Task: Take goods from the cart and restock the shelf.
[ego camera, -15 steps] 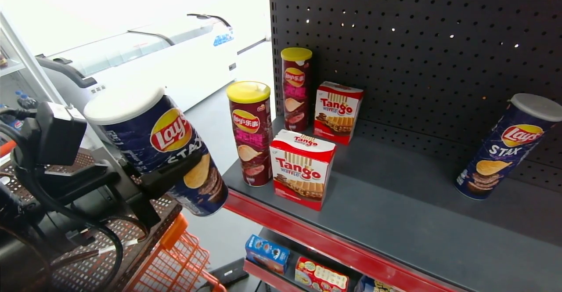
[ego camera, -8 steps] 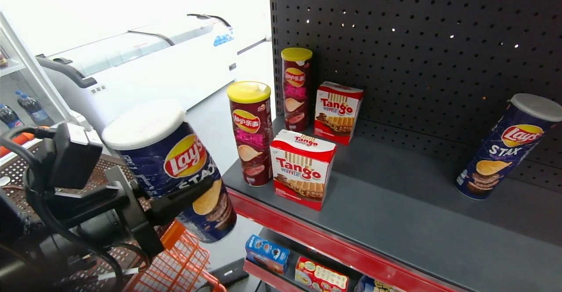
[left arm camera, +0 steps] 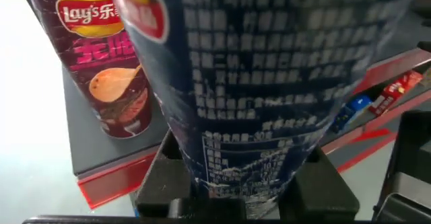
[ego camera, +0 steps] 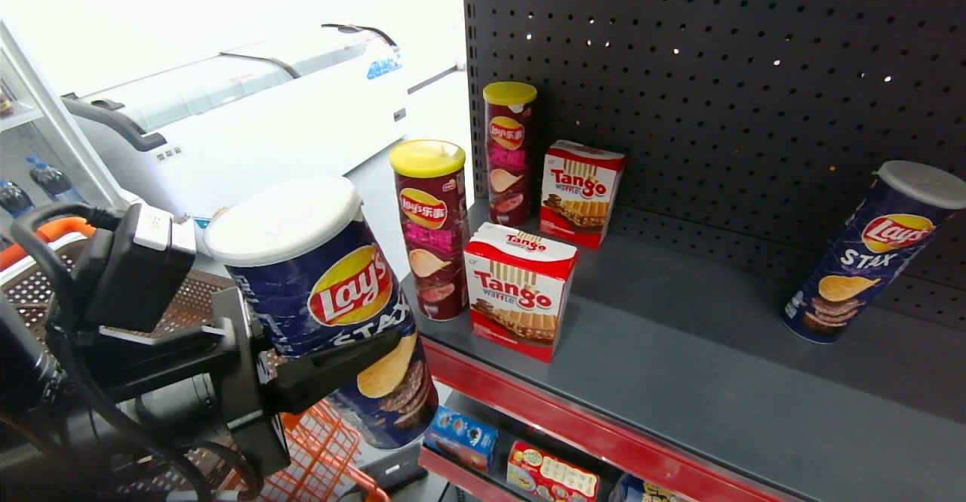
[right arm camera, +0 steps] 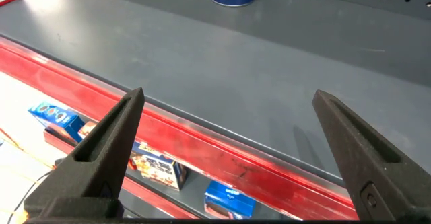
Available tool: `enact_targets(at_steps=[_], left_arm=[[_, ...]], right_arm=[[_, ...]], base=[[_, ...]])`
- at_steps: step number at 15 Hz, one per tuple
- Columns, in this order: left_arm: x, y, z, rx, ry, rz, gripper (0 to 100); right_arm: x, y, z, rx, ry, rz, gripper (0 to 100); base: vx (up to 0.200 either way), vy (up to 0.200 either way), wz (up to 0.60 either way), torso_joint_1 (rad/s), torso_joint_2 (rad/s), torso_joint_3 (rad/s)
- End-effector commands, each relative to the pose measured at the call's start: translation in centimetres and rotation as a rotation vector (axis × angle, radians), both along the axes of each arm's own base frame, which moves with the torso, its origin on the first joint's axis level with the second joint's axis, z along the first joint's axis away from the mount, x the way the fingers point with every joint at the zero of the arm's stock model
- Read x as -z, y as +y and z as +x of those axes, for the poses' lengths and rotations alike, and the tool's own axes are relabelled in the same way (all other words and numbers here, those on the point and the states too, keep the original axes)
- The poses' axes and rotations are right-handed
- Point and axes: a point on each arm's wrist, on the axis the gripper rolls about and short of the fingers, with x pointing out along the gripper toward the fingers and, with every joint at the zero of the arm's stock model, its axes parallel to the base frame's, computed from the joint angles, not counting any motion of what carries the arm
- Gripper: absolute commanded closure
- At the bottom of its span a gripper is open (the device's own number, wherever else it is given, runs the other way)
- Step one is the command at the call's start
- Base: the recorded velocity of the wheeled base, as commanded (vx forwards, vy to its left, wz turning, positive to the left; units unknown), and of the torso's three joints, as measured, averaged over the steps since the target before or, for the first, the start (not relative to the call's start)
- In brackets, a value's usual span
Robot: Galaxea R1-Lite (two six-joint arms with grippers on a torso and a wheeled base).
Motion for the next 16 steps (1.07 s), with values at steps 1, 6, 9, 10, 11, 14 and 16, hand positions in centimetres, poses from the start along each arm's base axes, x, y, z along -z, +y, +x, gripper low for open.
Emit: enact_targets(at_steps=[1,6,9,10,11,14,16], left_arm=[[0.1,-0.1,-0.1,0.035,0.003,0.001,100],[0.0,-0.7,-0.5,0.158,-0.001,-0.003,100],[-0.1,-1.2,-1.0,0.261,-0.004,-0.007,100],[-0.2,-1.2,-0.9,0.270,-0.004,-0.007,100],[-0.2,-1.3,-0.8,0.270,-0.004,-0.007,100],[-0.2,-1.3,-0.8,0.270,-0.003,-0.006,100],[-0.2,-1.2,-0.7,0.265,-0.003,-0.008,100]], right_arm=[[0.0,0.0,0.0,-0.001,0.001,-0.001,0],[0.0,0.0,0.0,-0.001,0.001,-0.001,0],[0.0,0.0,0.0,-0.001,0.001,-0.001,0],[0.0,0.0,0.0,-0.001,0.001,0.001,0],[0.0,0.0,0.0,-0.001,0.001,-0.001,0],[0.0,0.0,0.0,-0.001,0.001,-0.001,0],[0.0,0.0,0.0,-0.001,0.001,-0.001,0]], base=[[0.000,0.000,0.00,0.000,0.00,0.000],[0.000,0.000,-0.36,0.000,0.00,0.000],[0.000,0.000,-0.60,0.007,0.00,0.002],[0.000,0.000,-0.60,-0.007,0.00,0.002],[0.000,0.000,-0.60,-0.012,0.00,0.002],[0.000,0.000,-0.40,0.006,0.00,0.002],[0.000,0.000,0.00,0.000,0.00,0.000]])
